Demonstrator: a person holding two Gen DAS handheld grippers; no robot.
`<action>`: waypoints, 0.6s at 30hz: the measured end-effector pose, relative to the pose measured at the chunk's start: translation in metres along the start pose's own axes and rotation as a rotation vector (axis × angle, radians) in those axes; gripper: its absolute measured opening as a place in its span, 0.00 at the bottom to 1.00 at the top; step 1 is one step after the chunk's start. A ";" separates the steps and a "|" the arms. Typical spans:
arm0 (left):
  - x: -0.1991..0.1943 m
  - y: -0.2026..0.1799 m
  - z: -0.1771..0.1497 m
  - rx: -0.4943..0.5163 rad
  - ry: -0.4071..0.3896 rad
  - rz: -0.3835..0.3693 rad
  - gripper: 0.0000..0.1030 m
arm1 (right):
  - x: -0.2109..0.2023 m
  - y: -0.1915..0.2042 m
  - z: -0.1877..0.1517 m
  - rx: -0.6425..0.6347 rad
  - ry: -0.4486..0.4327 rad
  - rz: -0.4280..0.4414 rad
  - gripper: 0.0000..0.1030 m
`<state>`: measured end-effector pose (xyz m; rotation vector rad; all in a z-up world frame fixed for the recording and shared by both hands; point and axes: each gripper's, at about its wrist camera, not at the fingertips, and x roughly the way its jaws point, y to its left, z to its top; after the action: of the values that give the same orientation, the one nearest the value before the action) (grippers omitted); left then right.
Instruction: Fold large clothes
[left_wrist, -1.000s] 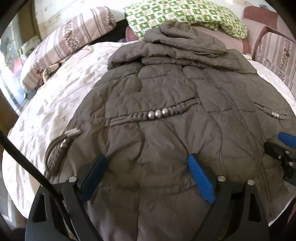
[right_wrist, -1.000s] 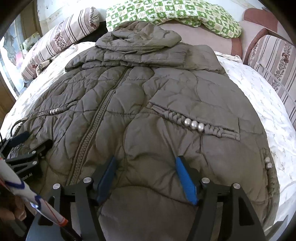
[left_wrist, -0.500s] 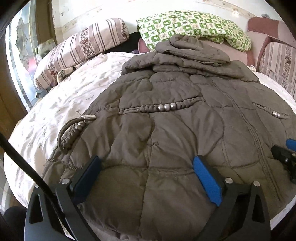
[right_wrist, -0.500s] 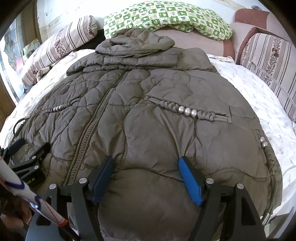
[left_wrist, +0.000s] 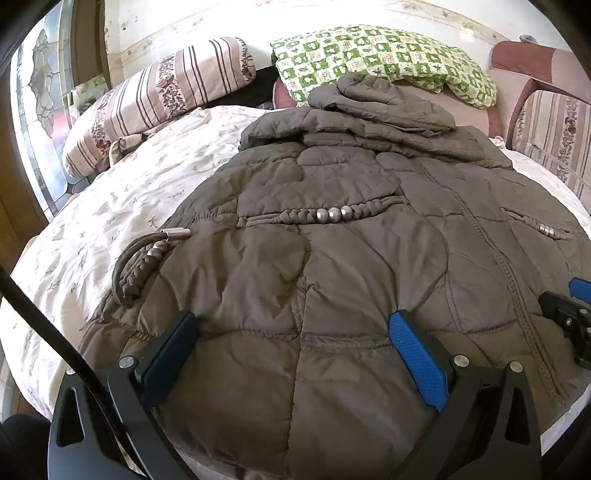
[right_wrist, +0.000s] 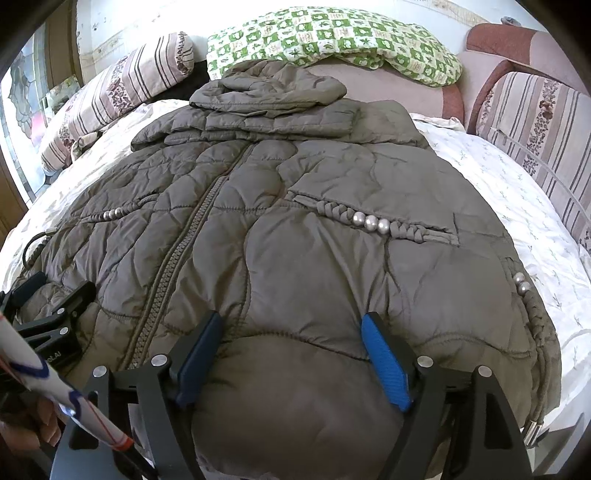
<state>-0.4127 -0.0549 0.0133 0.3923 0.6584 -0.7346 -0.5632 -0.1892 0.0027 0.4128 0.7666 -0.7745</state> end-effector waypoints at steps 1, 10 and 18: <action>0.000 0.000 0.000 0.001 0.001 -0.001 1.00 | -0.001 0.000 -0.001 0.002 0.001 0.000 0.81; -0.006 0.002 -0.004 0.005 0.012 -0.008 1.00 | -0.008 -0.007 -0.008 0.015 0.015 0.006 0.86; -0.013 0.005 -0.007 0.003 0.013 -0.014 1.00 | -0.010 -0.007 -0.009 0.019 0.024 0.009 0.87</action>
<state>-0.4189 -0.0412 0.0170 0.3960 0.6728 -0.7467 -0.5773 -0.1837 0.0037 0.4428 0.7800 -0.7696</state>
